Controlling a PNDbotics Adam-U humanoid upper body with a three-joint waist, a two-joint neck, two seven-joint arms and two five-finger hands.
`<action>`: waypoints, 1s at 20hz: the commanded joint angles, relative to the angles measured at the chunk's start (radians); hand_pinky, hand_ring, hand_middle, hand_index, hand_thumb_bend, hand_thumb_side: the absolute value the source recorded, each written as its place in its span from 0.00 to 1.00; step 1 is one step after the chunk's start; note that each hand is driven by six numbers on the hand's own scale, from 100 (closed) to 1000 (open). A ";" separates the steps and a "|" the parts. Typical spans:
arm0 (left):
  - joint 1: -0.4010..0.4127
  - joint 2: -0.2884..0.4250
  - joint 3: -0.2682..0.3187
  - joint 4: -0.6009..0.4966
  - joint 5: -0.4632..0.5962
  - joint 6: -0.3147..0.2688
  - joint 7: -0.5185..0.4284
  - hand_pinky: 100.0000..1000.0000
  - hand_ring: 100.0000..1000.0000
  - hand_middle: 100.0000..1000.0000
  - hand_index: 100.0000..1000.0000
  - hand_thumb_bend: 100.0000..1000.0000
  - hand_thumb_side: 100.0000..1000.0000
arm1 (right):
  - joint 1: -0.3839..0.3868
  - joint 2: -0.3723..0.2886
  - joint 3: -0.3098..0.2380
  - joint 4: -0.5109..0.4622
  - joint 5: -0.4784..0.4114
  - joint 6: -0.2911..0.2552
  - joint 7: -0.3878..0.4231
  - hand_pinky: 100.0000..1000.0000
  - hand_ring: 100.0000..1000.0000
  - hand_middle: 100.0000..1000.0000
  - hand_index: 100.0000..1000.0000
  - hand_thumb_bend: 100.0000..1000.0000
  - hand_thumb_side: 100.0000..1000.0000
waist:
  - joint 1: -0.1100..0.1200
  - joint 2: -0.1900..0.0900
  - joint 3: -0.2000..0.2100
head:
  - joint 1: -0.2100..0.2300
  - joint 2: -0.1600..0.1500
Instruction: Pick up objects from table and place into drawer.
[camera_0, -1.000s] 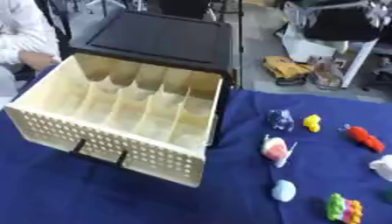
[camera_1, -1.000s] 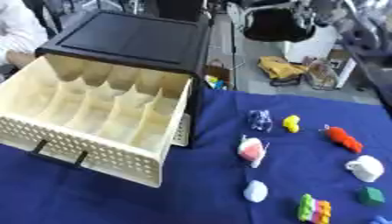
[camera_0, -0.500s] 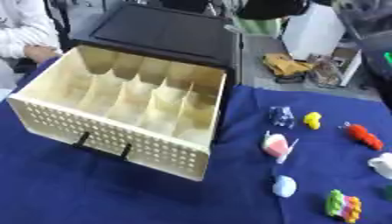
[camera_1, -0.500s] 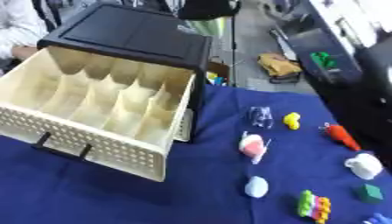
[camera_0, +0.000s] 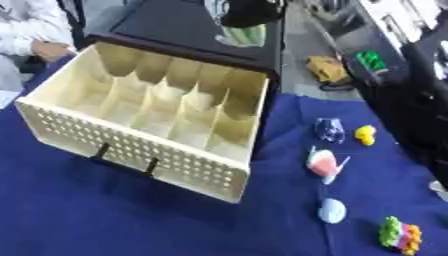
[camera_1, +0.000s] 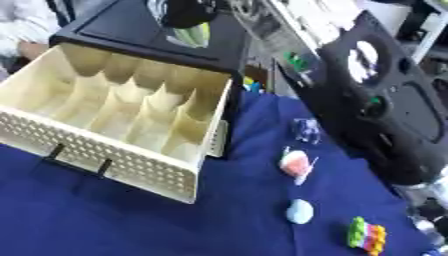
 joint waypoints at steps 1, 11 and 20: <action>-0.022 0.008 0.000 -0.013 0.004 -0.001 -0.004 0.59 0.76 0.71 0.84 0.35 1.00 | -0.027 0.016 -0.001 0.042 0.018 -0.002 -0.005 0.82 0.78 0.32 0.33 0.00 0.41 | 0.006 -0.012 0.004 | -0.008 -0.002; -0.025 0.002 0.001 -0.013 0.005 -0.001 -0.004 0.59 0.76 0.71 0.84 0.35 1.00 | -0.017 0.070 -0.036 0.166 -0.053 -0.021 0.075 0.89 0.90 0.72 0.78 0.05 1.00 | 0.003 -0.007 0.010 | -0.008 -0.004; -0.023 0.002 0.001 -0.013 0.005 -0.001 -0.005 0.59 0.76 0.71 0.84 0.35 1.00 | -0.016 0.054 -0.078 0.144 -0.161 0.011 0.107 0.91 0.95 0.78 0.86 0.33 1.00 | 0.011 -0.008 0.008 | -0.004 -0.008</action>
